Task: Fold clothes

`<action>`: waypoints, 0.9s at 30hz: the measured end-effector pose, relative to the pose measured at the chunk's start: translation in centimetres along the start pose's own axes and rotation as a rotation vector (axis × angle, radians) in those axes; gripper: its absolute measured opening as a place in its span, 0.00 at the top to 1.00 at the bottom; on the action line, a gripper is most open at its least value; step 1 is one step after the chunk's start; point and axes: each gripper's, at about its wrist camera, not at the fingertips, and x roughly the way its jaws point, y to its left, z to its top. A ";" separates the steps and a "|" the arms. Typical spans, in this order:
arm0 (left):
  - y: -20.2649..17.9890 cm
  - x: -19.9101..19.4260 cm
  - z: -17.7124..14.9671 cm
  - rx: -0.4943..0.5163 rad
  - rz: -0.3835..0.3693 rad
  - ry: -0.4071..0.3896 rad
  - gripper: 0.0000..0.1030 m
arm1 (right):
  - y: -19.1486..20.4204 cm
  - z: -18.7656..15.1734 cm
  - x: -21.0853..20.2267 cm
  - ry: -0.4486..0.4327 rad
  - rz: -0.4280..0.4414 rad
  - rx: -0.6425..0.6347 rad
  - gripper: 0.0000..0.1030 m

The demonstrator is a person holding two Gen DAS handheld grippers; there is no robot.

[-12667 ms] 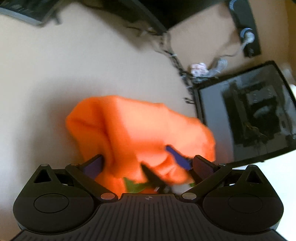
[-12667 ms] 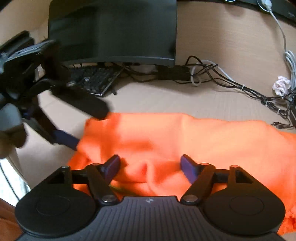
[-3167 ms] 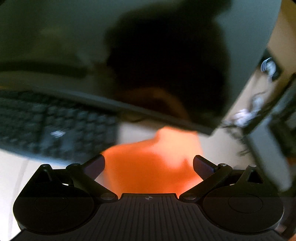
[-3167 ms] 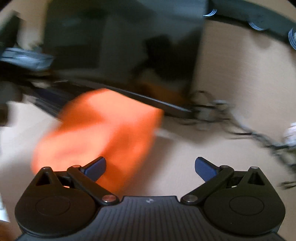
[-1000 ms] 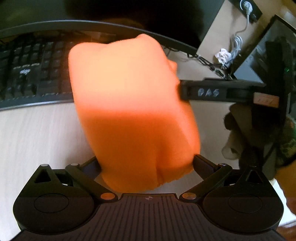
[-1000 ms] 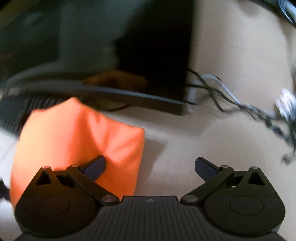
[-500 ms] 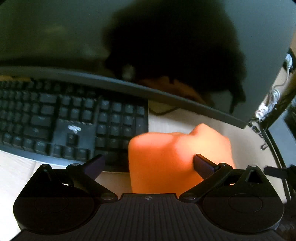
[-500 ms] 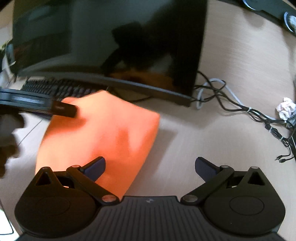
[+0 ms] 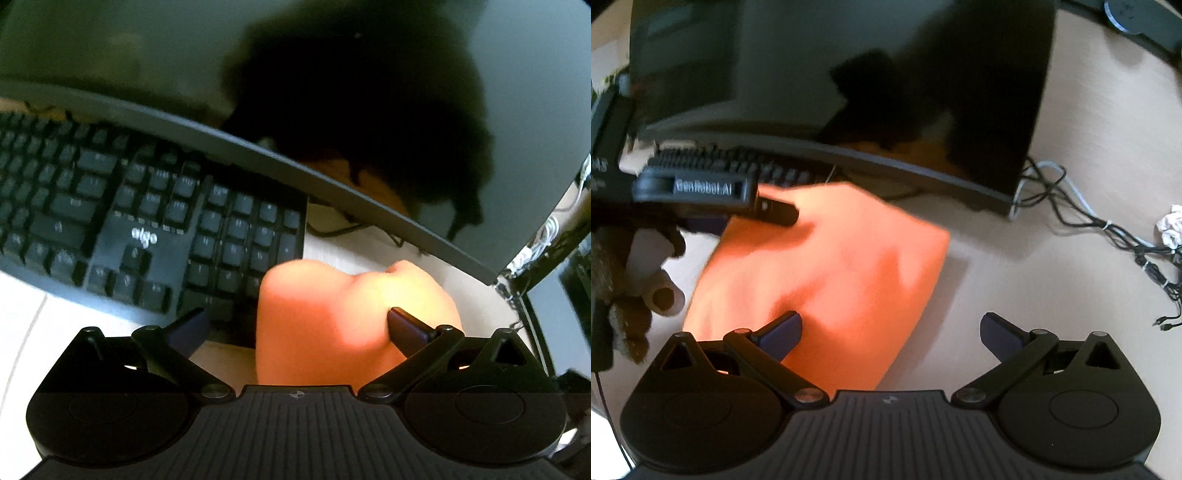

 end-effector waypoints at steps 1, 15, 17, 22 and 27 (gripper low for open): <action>0.0 0.0 -0.4 -0.008 -0.009 0.003 0.00 | 0.2 -0.3 0.5 0.013 -0.015 -0.018 0.00; 0.9 -0.4 0.0 -0.037 -0.038 0.017 0.00 | 6.1 -4.5 -1.4 -0.013 0.024 -0.344 0.00; 1.0 -1.1 0.0 -0.033 -0.044 0.019 0.00 | 6.7 -4.4 -0.8 -0.017 -0.048 -0.355 0.00; 1.2 -3.4 -0.2 -0.002 -0.068 -0.004 0.00 | 5.0 -2.0 -4.4 -0.171 -0.160 -0.244 0.00; 1.4 -1.8 -1.3 -0.046 -0.087 0.037 0.00 | 3.6 -1.5 -3.9 -0.114 -0.173 -0.199 0.00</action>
